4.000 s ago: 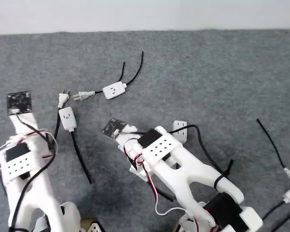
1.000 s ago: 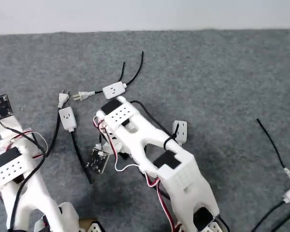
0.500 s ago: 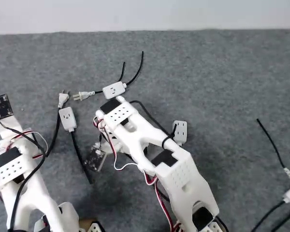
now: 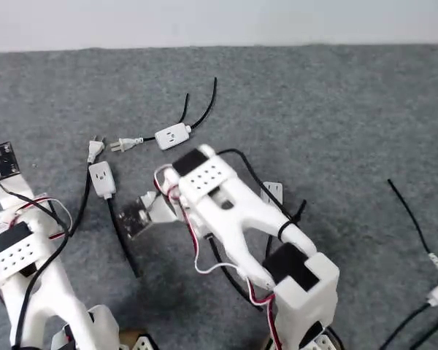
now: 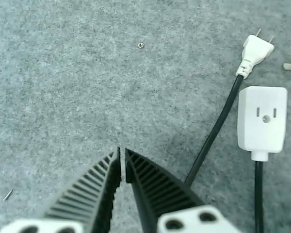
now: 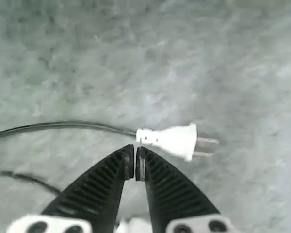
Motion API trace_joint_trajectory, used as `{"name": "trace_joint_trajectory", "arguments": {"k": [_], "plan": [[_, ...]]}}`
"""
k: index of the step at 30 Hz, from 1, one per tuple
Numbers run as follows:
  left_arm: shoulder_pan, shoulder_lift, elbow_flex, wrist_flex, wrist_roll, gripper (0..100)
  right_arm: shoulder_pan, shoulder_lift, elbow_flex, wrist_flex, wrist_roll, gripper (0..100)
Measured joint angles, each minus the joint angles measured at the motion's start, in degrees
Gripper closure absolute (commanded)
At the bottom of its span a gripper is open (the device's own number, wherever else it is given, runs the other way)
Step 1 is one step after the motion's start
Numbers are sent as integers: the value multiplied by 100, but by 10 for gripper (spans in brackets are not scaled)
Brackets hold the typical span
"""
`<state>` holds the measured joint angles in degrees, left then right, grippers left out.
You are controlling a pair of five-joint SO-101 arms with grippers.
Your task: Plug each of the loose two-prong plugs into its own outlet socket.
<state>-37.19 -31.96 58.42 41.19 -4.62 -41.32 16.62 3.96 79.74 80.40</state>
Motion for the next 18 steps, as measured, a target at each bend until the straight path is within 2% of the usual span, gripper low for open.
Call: {"name": "trace_joint_trajectory", "arguments": {"k": [4,6,15,18], "plan": [[0,0,0,0,0,984,-105,-18,589,-88,993,783],[0,0,0,0,0,984,-114,-35,615,-132,1240,753],[0,0,0,0,0,984,-35,-44,642,-141,2523,759],[0,0,0,0,0,984,88,167,642,-176,2673,832]]}}
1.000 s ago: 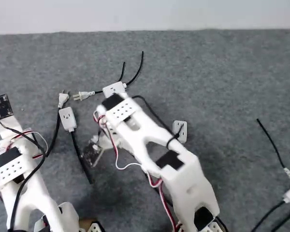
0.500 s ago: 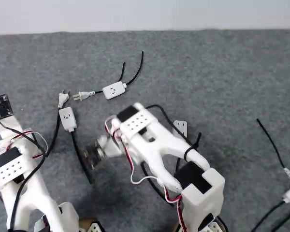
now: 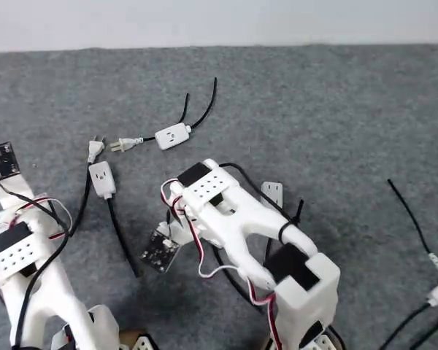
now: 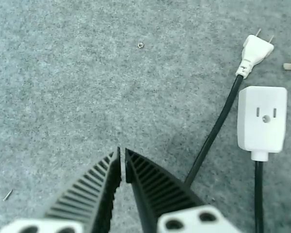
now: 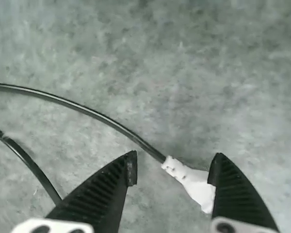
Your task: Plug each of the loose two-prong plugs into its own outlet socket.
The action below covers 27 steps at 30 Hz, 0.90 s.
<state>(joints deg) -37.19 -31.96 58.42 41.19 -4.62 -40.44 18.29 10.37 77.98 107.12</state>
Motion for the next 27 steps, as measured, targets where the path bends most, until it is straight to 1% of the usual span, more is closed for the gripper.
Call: {"name": "trace_joint_trajectory", "arguments": {"k": [2,4,7,11,13,17,19,21,24,27], "plan": [[0,0,0,0,0,984,132,202,-53,-26,88,897],[0,0,0,0,0,984,220,369,-308,-26,132,935],[0,0,0,0,0,984,360,571,-492,-26,141,945],[0,0,0,0,0,984,378,756,-712,97,149,949],[0,0,0,0,0,984,378,791,-774,132,158,989],[0,0,0,0,-132,984,378,870,-870,141,70,990],[0,0,0,0,-149,984,378,870,-870,141,-352,990],[0,0,0,0,-149,984,352,870,-905,35,-1029,990],[0,0,0,0,-149,984,255,897,-1125,-360,-2400,990],[0,0,0,0,-149,984,246,897,-1248,-1020,-3903,990]]}}
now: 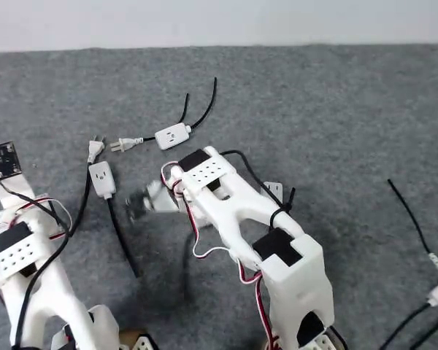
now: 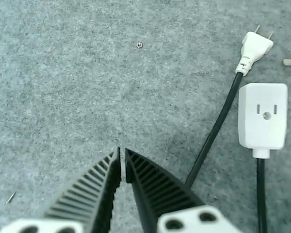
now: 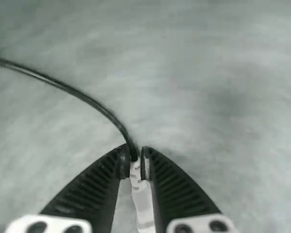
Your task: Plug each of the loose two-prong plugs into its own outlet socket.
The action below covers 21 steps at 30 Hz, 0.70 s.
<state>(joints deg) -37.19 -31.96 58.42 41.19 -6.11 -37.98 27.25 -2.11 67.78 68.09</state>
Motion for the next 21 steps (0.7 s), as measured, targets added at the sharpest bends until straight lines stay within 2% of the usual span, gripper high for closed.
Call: {"name": "trace_joint_trajectory", "arguments": {"k": [3,9,12,15,19,21], "plan": [[0,0,0,0,0,984,9,9,-62,-457,-1547,990],[0,0,0,0,0,984,70,9,-352,-536,-4404,990],[0,0,0,0,0,984,167,9,-431,-536,-5495,986],[0,0,0,0,0,984,237,9,-431,-536,-5741,951],[0,0,0,0,-18,984,334,9,-431,-598,-5495,837],[0,0,0,0,-18,984,404,9,-431,-730,-5371,811]]}}
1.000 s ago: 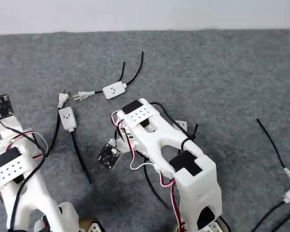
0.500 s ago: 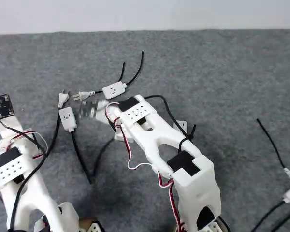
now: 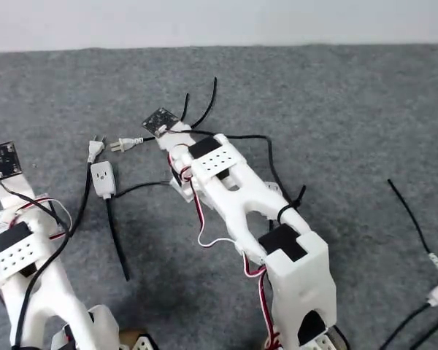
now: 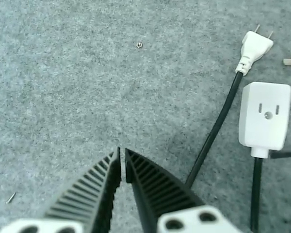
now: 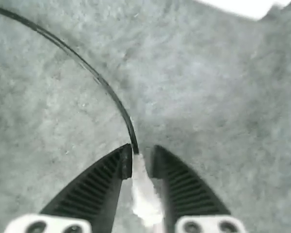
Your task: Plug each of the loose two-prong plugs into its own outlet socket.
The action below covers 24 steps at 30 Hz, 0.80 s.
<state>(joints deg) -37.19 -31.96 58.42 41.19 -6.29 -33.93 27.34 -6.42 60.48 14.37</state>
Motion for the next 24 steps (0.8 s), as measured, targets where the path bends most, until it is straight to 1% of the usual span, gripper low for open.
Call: {"name": "trace_joint_trajectory", "arguments": {"k": [2,4,6,7,8,10,14,17,24], "plan": [[0,0,35,0,0,984,70,0,0,-149,132,823],[0,0,70,0,0,984,141,0,0,-264,220,863],[0,0,70,0,0,984,193,0,0,-281,255,965],[0,0,70,0,0,984,211,0,0,-264,255,998],[0,0,70,0,0,984,220,0,0,-202,255,976],[0,0,70,0,0,984,220,-44,0,44,255,995],[0,0,70,0,0,984,211,-176,0,686,492,990],[0,0,70,0,0,984,255,-176,0,695,633,990],[0,0,70,0,-132,984,519,-167,0,563,686,990]]}}
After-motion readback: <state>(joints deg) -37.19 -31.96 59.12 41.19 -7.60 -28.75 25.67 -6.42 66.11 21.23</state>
